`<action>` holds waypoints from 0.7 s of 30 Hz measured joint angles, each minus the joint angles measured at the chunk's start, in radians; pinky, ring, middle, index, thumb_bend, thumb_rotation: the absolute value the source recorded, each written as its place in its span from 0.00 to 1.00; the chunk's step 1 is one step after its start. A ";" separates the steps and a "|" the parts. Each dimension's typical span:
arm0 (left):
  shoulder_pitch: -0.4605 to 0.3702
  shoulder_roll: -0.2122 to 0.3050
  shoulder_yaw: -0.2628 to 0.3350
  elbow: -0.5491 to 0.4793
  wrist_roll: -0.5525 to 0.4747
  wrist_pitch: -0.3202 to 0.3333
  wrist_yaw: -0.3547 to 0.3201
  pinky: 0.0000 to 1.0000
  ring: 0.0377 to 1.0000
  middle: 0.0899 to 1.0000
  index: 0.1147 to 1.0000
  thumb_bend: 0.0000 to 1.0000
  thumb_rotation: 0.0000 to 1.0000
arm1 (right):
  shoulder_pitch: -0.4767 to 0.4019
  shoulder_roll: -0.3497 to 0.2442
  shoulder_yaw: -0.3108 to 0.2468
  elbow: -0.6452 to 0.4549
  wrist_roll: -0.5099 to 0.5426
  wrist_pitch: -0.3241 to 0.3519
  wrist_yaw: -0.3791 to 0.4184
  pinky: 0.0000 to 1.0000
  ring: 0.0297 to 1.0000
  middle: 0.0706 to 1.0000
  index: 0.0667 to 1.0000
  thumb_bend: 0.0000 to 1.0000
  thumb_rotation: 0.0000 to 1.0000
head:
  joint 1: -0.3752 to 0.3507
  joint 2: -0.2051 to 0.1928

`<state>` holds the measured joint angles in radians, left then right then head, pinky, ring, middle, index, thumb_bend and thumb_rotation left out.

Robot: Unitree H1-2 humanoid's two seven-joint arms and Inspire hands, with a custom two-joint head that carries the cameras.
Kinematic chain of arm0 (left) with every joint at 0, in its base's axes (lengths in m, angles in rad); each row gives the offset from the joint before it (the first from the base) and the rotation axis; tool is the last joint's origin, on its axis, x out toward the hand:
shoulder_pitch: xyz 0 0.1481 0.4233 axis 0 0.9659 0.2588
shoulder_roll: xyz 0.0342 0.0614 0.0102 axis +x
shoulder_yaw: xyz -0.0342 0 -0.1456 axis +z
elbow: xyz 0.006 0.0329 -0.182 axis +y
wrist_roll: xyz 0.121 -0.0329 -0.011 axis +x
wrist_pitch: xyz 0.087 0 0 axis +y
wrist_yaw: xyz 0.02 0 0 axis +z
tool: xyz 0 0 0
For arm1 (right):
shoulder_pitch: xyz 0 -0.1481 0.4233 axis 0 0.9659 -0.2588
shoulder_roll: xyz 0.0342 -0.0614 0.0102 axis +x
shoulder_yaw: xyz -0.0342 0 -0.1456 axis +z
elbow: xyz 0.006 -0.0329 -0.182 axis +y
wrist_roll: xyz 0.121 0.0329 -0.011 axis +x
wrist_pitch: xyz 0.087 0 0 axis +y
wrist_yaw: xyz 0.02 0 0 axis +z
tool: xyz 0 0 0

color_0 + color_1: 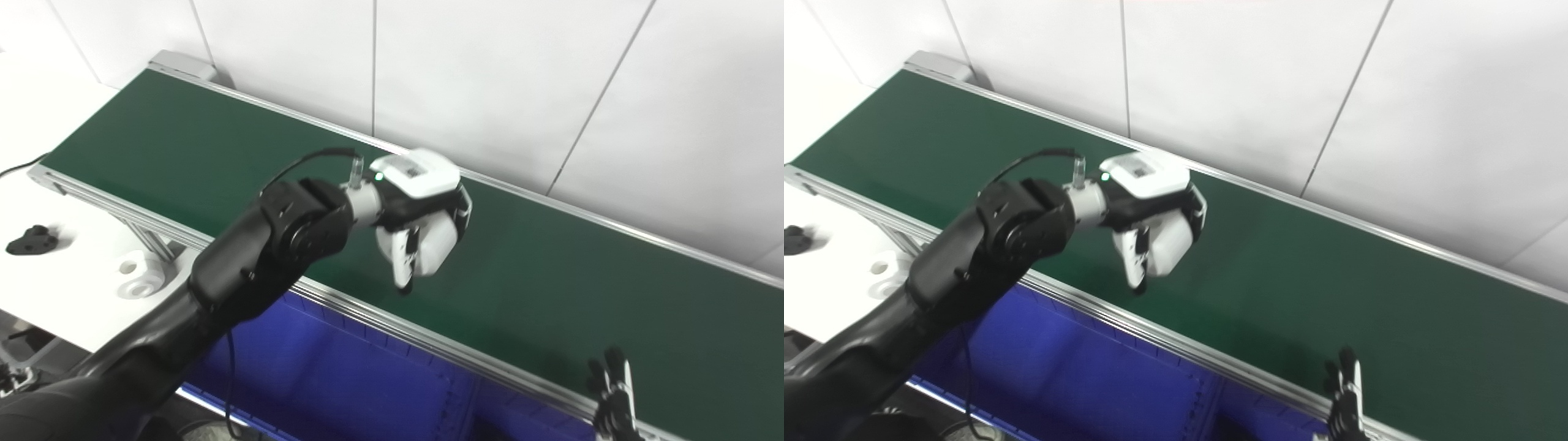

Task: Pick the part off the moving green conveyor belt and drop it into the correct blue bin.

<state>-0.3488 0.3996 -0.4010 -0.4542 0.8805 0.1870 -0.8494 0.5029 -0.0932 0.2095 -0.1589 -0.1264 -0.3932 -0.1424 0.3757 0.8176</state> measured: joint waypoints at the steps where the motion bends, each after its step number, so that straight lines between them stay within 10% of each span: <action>1: 0.031 0.004 0.005 -0.022 0.002 0.006 -0.003 0.37 0.40 0.47 0.40 0.52 0.00 | 0.001 -0.001 -0.008 -0.004 0.001 0.005 0.005 1.00 0.93 0.99 1.00 0.80 1.00 | 0.000 0.000; 10: 0.307 0.021 0.073 -0.091 0.095 0.016 0.011 0.31 0.36 0.40 0.42 0.52 0.00 | -0.008 0.006 -0.031 -0.018 0.016 0.010 0.058 0.99 0.93 0.99 1.00 0.82 1.00 | 0.023 -0.005; 17: 0.503 0.028 0.130 -0.094 0.155 0.009 0.113 0.47 0.46 0.46 0.40 0.52 0.00 | -0.012 0.025 -0.032 -0.018 0.019 0.015 0.079 0.98 0.92 0.98 1.00 0.80 0.98 | -0.038 -0.015; 21: 0.599 0.024 0.139 -0.085 0.189 -0.021 0.217 0.40 0.38 0.36 0.43 0.52 0.00 | -0.015 0.036 -0.033 -0.018 0.018 0.015 0.088 0.97 0.92 0.99 1.00 0.73 0.96 | -0.075 -0.014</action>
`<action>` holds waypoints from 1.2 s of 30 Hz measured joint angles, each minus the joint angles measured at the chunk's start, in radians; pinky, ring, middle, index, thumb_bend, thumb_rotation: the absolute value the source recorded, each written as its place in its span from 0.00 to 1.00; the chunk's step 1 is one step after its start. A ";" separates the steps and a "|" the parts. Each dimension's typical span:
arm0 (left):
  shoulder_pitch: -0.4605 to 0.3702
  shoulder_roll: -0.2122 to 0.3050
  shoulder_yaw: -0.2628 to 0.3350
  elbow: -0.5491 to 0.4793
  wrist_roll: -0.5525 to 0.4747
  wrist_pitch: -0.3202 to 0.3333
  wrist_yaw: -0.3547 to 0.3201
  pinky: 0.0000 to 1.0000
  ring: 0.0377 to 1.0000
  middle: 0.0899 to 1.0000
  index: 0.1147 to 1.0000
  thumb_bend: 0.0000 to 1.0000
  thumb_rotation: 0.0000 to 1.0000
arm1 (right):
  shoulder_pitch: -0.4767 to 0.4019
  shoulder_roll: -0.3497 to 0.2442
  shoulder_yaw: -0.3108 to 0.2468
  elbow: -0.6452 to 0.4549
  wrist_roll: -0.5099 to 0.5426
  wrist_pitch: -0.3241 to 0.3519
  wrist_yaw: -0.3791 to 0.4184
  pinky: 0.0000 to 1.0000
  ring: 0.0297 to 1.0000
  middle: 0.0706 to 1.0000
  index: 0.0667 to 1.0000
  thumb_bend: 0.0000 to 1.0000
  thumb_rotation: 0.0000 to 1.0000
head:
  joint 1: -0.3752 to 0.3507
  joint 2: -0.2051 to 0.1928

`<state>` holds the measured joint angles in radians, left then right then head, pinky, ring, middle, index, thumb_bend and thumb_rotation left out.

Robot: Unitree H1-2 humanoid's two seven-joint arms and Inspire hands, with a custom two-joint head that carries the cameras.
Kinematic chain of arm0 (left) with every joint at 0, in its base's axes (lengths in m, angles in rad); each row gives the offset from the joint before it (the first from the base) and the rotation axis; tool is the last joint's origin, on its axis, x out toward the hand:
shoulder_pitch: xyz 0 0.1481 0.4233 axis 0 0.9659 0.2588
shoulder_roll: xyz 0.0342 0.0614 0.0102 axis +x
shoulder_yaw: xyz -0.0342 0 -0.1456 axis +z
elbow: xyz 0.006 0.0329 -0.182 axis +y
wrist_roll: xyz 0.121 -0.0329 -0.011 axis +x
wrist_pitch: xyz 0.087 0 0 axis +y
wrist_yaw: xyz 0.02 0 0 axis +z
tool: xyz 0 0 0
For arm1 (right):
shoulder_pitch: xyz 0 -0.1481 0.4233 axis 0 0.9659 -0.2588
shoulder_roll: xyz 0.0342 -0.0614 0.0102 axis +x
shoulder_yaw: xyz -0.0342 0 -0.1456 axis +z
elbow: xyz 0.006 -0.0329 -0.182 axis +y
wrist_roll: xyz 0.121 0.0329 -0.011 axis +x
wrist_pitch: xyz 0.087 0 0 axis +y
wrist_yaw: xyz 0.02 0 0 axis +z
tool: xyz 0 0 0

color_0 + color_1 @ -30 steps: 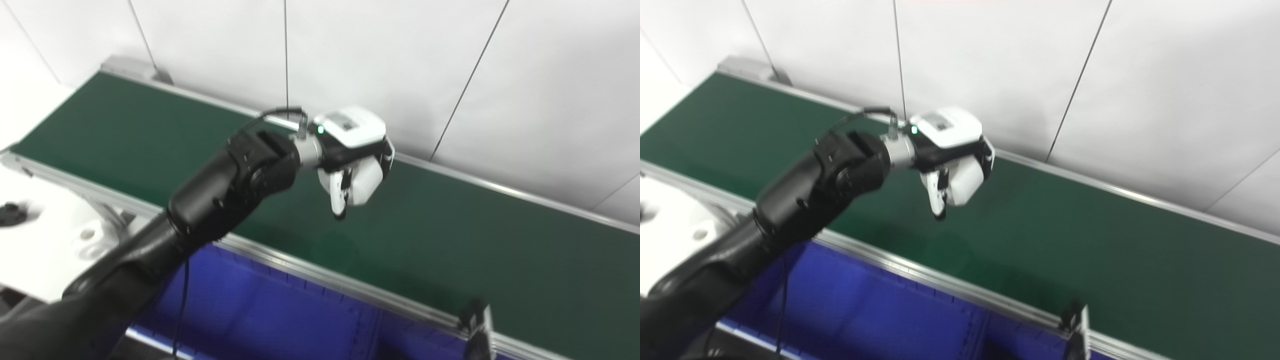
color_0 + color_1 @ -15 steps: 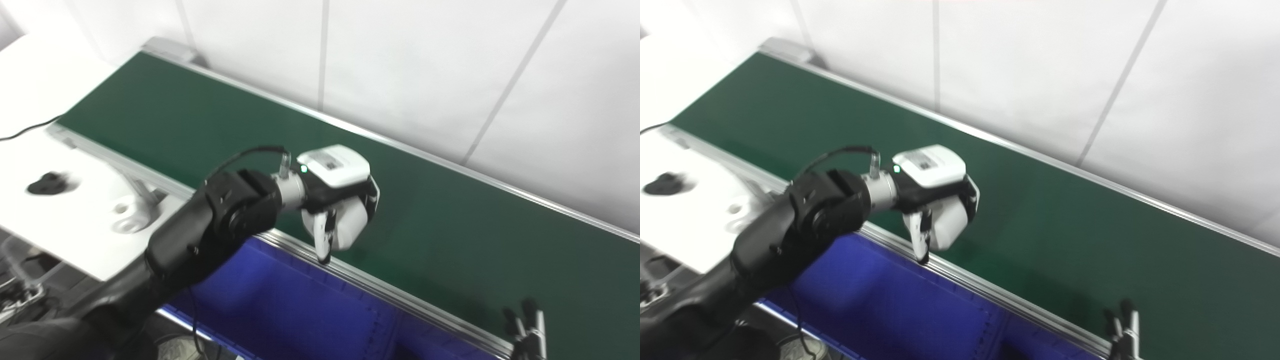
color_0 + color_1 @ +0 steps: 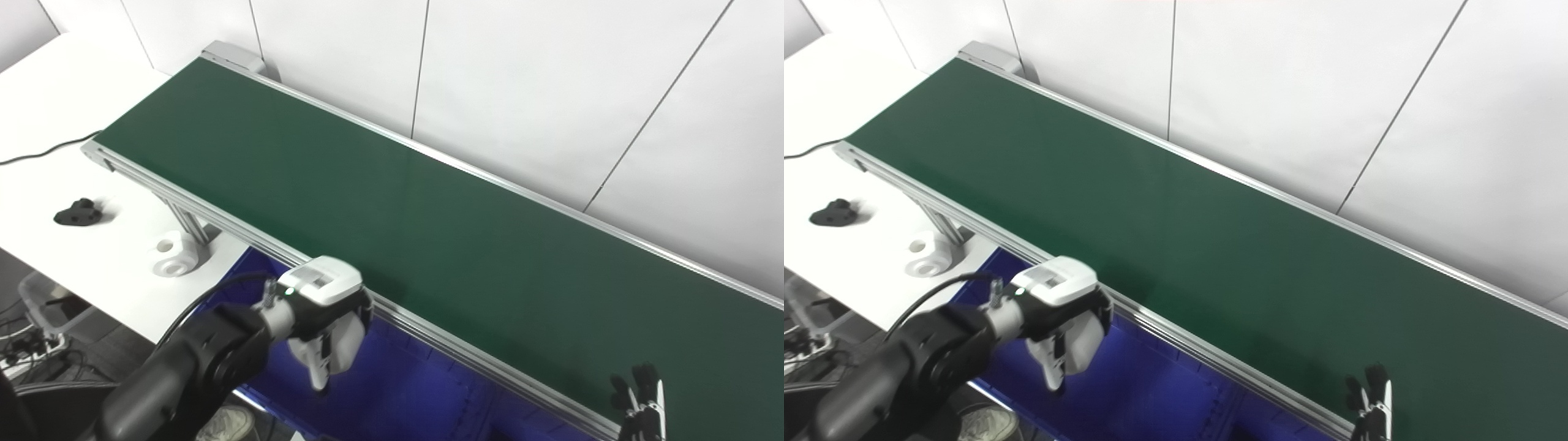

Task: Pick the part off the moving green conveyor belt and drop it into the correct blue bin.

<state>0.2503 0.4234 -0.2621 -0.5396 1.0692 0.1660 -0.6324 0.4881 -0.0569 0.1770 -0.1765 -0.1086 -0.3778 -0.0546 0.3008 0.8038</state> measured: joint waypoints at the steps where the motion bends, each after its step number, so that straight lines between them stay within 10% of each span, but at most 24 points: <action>1: 0.017 -0.003 0.000 0.007 0.004 -0.006 0.023 0.38 0.37 0.36 0.43 0.52 0.00 | 0.000 0.002 -0.001 0.000 0.000 0.000 0.001 0.97 0.92 0.99 1.00 0.73 0.95 | -0.002 0.000; 9: 0.005 -0.024 0.013 0.046 0.032 -0.010 0.022 0.46 0.45 0.45 0.42 0.52 0.00 | -0.001 0.011 -0.009 0.000 0.003 0.000 0.010 0.97 0.92 0.99 1.00 0.73 0.93 | -0.008 -0.005; 10: 0.000 -0.024 0.011 0.045 0.043 -0.010 0.007 0.58 0.59 0.62 0.56 0.90 0.22 | -0.001 0.012 -0.009 0.001 0.003 0.000 0.010 0.98 0.92 0.99 1.00 0.72 0.92 | -0.008 -0.006; 13: -0.002 -0.023 0.012 0.030 0.044 -0.010 -0.044 0.67 0.71 0.73 0.66 0.98 0.39 | 0.001 0.015 -0.009 0.001 0.003 0.000 0.010 0.97 0.92 0.99 1.00 0.72 0.91 | -0.008 -0.008; 19: -0.003 -0.016 0.030 -0.012 0.004 -0.019 -0.086 0.72 0.79 0.81 0.78 1.00 0.57 | 0.000 0.023 -0.008 0.002 0.003 0.000 0.011 0.97 0.93 1.00 1.00 0.74 0.92 | -0.011 -0.009; 27: -0.015 -0.018 0.066 -0.079 -0.033 -0.030 -0.106 0.68 0.78 0.80 0.79 1.00 0.57 | 0.000 0.026 -0.008 0.002 0.003 0.000 0.011 0.97 0.92 1.00 1.00 0.73 0.92 | -0.015 -0.003; 36: -0.039 -0.113 0.217 -0.125 -0.564 0.030 -0.103 0.70 0.78 0.80 0.77 0.99 0.49 | 0.002 0.037 -0.007 0.012 -0.026 0.000 0.008 0.92 0.89 0.98 1.00 0.79 0.94 | -0.228 0.032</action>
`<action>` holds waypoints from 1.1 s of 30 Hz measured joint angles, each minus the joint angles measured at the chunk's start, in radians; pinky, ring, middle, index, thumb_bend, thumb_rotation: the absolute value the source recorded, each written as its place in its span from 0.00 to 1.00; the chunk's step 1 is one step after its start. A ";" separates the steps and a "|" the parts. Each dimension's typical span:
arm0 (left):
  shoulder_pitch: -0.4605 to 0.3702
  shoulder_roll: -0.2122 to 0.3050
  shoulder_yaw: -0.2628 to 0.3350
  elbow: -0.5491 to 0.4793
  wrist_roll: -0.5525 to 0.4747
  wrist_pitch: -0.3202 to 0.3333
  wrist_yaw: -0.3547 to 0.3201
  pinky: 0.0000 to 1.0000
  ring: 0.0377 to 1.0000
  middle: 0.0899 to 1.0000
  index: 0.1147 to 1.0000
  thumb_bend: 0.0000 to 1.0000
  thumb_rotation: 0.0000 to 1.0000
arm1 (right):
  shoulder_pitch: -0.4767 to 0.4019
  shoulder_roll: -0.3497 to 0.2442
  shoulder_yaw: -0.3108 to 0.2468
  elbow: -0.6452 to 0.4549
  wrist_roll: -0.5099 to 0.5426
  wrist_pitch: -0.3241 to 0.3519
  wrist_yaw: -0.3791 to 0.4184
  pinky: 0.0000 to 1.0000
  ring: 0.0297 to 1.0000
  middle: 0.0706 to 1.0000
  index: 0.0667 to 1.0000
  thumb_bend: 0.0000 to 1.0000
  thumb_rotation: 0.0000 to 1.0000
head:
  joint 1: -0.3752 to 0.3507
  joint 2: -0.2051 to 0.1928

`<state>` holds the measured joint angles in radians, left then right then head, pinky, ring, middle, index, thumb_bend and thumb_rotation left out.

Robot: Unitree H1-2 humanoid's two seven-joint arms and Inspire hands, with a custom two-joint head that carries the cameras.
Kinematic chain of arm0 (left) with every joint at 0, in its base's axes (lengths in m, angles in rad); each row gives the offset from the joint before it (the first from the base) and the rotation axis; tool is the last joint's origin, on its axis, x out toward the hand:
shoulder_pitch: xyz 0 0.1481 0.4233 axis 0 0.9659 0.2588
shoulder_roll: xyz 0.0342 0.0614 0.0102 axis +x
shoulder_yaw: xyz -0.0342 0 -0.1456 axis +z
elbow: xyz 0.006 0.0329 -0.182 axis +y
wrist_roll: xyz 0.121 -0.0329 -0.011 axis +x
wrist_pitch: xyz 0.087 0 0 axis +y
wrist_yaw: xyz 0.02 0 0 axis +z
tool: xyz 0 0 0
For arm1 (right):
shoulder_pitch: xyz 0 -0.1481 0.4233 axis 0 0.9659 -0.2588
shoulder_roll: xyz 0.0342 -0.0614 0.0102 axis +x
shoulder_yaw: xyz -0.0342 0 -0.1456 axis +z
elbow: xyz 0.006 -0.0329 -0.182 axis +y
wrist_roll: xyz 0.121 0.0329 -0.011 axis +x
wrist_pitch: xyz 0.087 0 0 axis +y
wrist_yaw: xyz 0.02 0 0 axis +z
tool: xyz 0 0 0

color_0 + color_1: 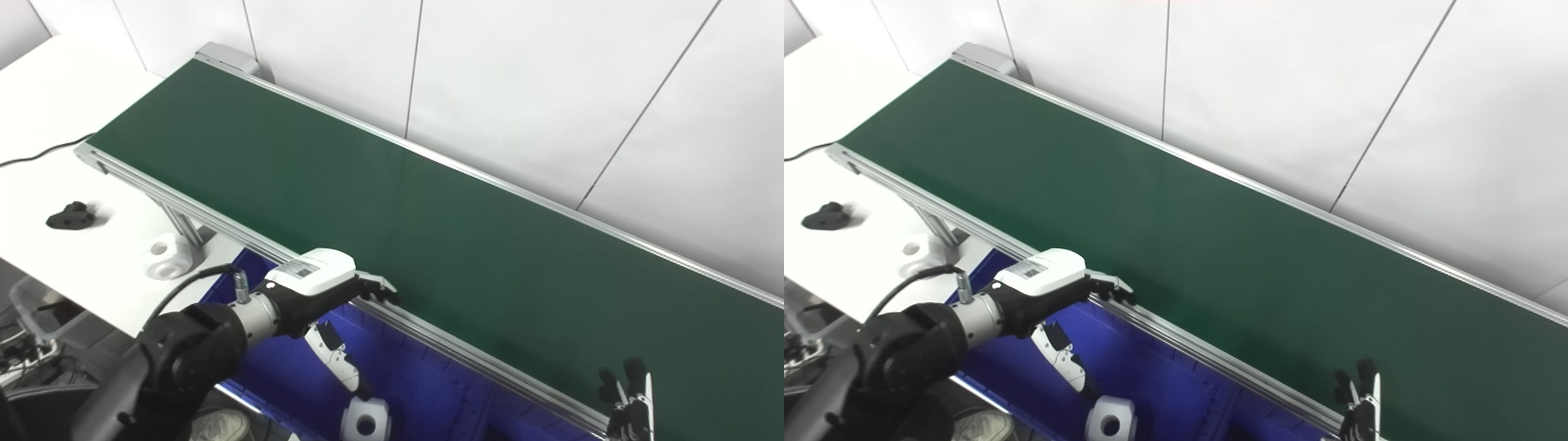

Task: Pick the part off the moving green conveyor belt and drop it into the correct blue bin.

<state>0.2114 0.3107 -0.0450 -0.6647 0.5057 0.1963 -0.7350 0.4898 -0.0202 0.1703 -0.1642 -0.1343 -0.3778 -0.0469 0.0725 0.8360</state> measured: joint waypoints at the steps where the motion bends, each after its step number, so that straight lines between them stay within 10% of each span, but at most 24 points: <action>1: 0.002 -0.024 0.014 0.000 -0.054 0.008 0.007 0.71 0.79 0.81 0.78 0.98 0.49 | 0.000 0.003 0.000 0.001 -0.007 0.000 0.000 0.92 0.89 0.98 1.00 0.80 0.94 | 0.000 0.000; 3: 0.010 -0.092 0.052 0.004 -0.189 0.015 0.032 0.79 0.83 0.85 0.86 0.94 0.58 | 0.000 0.014 0.007 0.001 -0.022 0.000 -0.002 0.93 0.89 0.98 1.00 0.82 0.92 | -0.194 0.017; 10: 0.104 -0.375 0.098 0.087 -0.489 -0.079 0.276 0.87 0.93 0.96 0.99 0.88 0.76 | 0.014 0.145 0.061 0.021 -0.169 0.000 -0.058 0.88 0.87 0.97 1.00 0.80 0.91 | -0.455 0.015; 23: 0.108 -0.212 -0.015 0.462 -0.435 -0.306 0.339 0.92 0.96 0.99 1.00 0.85 0.69 | -0.005 0.152 0.051 0.086 -0.254 0.001 -0.194 0.94 0.89 1.00 1.00 0.79 0.96 | -0.778 0.026; 33: 0.089 -0.204 -0.066 0.453 -0.435 -0.307 0.376 0.97 0.99 1.00 1.00 0.89 0.70 | -0.005 0.151 0.052 0.088 -0.267 0.014 -0.216 0.92 0.88 0.99 0.99 0.78 0.97 | -0.637 0.072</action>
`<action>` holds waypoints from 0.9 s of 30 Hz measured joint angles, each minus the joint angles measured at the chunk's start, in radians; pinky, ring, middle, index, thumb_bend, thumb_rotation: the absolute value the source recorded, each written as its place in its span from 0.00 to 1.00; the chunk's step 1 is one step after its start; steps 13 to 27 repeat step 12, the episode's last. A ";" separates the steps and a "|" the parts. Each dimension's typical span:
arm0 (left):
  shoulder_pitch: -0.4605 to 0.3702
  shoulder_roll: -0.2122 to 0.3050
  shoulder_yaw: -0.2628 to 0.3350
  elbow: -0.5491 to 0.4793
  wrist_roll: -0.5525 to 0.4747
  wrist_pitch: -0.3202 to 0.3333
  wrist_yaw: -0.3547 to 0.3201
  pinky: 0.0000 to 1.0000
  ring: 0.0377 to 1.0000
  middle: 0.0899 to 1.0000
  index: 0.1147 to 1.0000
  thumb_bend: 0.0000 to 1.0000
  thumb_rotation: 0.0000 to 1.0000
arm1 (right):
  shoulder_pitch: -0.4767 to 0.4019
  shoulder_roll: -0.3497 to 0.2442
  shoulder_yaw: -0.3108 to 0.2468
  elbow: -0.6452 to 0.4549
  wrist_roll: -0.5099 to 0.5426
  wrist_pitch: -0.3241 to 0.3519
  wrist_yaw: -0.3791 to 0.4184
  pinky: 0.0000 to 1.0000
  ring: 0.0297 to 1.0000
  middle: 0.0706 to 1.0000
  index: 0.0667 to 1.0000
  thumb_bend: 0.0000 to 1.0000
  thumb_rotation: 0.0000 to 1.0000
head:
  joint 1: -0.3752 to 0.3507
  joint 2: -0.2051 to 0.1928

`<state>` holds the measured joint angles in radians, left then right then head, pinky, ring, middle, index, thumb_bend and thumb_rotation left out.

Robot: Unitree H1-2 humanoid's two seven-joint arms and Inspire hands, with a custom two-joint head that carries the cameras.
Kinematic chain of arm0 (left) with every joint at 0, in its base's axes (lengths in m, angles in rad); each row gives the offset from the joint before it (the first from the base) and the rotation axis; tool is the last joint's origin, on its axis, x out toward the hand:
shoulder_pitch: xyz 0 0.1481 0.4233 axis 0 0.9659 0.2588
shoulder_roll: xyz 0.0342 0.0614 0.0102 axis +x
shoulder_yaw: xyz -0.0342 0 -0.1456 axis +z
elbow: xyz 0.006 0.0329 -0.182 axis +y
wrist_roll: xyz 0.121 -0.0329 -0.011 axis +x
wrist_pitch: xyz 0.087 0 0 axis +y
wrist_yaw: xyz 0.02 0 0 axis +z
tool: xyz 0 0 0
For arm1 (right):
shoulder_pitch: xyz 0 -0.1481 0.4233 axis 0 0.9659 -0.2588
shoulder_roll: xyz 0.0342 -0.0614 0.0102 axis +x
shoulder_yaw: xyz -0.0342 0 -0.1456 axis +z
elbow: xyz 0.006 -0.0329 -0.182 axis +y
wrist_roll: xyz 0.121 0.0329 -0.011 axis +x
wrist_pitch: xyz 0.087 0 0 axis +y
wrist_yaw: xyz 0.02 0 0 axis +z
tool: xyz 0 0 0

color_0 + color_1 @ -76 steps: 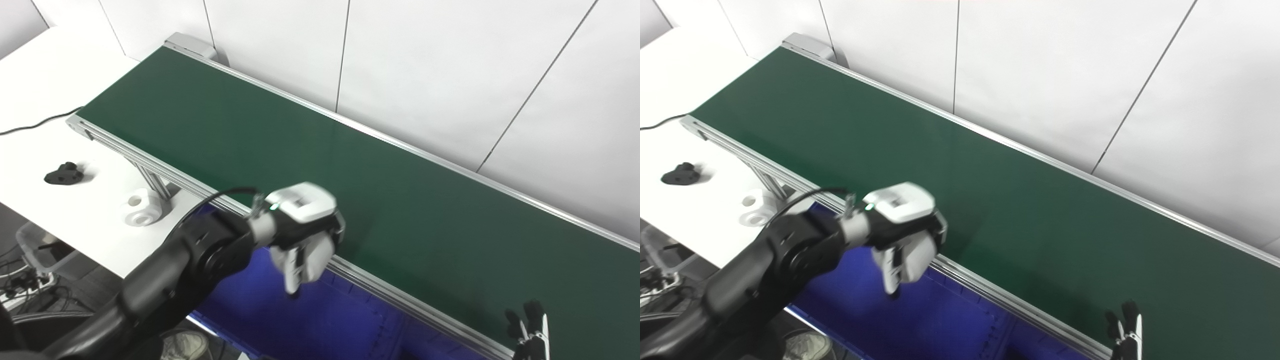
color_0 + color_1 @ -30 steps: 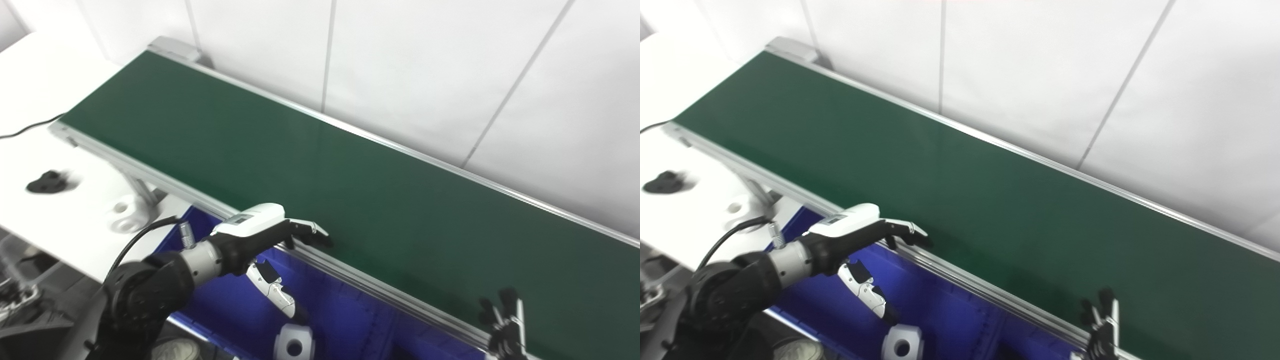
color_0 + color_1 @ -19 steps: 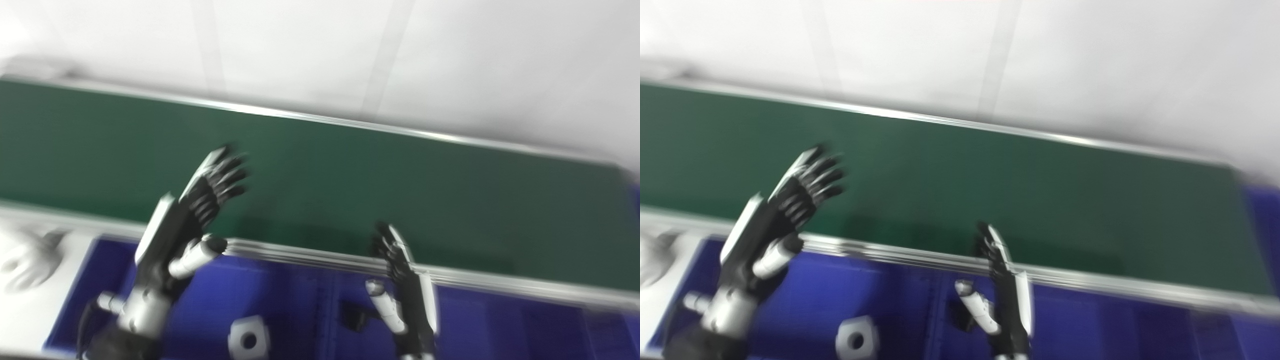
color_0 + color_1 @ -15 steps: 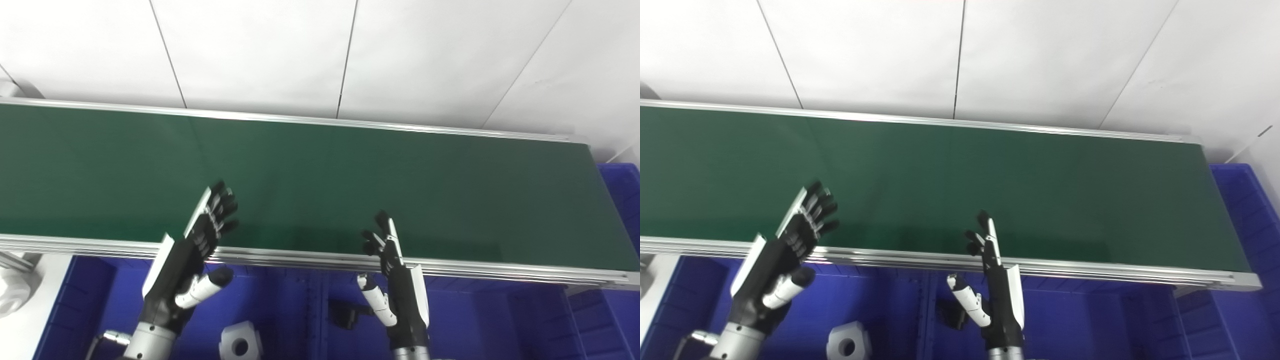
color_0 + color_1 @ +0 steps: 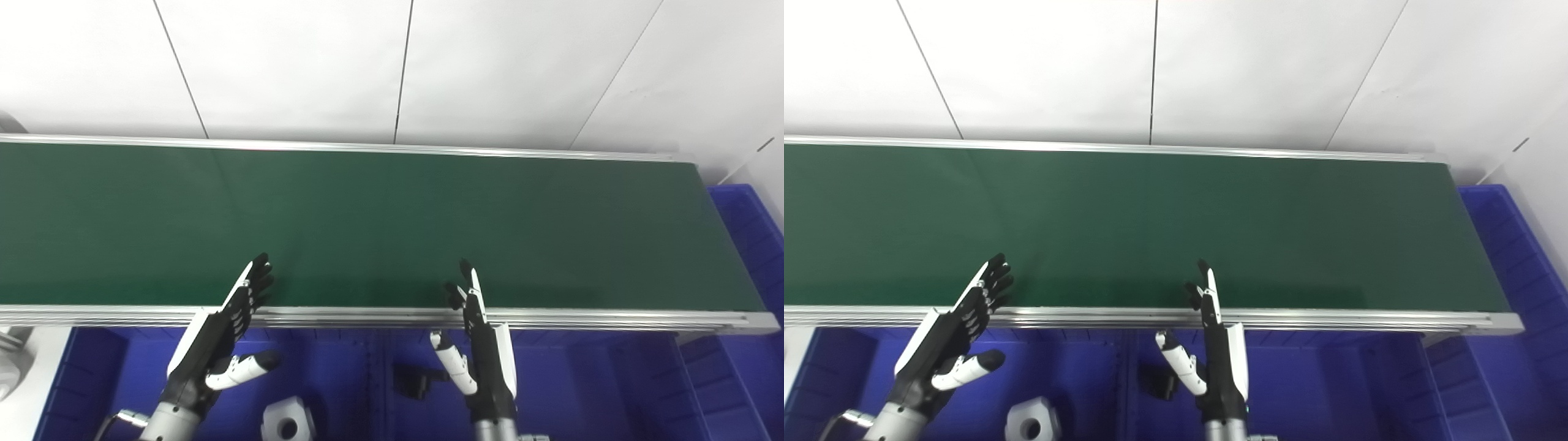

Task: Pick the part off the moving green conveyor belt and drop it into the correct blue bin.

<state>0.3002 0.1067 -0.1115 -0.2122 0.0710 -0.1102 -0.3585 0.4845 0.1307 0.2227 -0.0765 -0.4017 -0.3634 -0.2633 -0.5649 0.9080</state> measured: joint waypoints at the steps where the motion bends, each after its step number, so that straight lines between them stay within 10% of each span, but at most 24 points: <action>1: 0.007 -0.010 -0.005 -0.018 0.001 0.000 0.014 0.97 0.99 1.00 1.00 0.88 0.71 | 0.005 0.000 0.002 -0.011 0.001 0.008 0.003 0.91 0.88 0.99 0.99 0.77 0.97 | 0.028 0.006; 10: 0.098 -0.129 -0.017 -0.160 -0.009 -0.012 0.151 1.00 1.00 1.00 1.00 0.83 0.78 | 0.044 -0.003 0.018 -0.114 0.029 0.055 0.036 0.89 0.87 0.96 0.99 0.77 1.00 | 0.191 0.022; 27: 0.117 -0.133 -0.025 -0.188 -0.012 -0.010 0.162 1.00 1.00 1.00 1.00 0.83 0.80 | 0.057 -0.003 0.023 -0.141 0.041 0.057 0.042 0.90 0.88 0.96 1.00 0.79 1.00 | 0.212 0.022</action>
